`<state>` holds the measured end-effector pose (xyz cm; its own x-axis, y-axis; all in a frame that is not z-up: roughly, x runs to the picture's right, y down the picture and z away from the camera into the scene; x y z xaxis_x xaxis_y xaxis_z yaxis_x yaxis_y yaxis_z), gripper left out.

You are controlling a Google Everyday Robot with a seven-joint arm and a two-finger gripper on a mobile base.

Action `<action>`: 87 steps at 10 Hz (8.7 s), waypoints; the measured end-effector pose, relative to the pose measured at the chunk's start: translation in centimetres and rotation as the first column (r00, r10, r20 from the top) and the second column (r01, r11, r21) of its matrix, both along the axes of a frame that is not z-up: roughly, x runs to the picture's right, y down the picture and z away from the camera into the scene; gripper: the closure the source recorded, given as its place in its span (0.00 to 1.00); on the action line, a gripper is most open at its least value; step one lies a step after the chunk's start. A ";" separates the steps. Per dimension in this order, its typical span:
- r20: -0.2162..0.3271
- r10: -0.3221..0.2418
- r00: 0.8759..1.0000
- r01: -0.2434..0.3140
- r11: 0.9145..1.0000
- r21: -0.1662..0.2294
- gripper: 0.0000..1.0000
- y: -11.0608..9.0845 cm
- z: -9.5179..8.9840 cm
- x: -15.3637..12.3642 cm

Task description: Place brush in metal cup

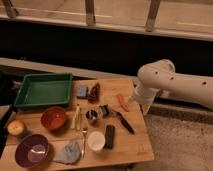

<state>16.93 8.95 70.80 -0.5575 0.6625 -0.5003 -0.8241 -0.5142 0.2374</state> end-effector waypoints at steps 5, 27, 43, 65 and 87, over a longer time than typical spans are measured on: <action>0.032 -0.055 0.998 0.055 0.998 0.017 0.37 -0.1 -0.4 -0.3; 0.278 -0.524 0.805 0.515 0.850 0.110 0.37 3.7 9.9 -7.4; 0.395 -0.508 0.765 0.535 0.843 0.049 0.84 8.6 16.5 -8.5; 0.374 -0.537 0.756 0.423 0.837 0.348 1.00 0.2 10.7 -8.7; 0.659 -0.729 0.184 0.499 0.647 0.577 1.00 3.9 4.9 -15.5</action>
<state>1.46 12.80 75.69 0.6520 0.7234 -0.2270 -0.6089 0.3211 -0.7254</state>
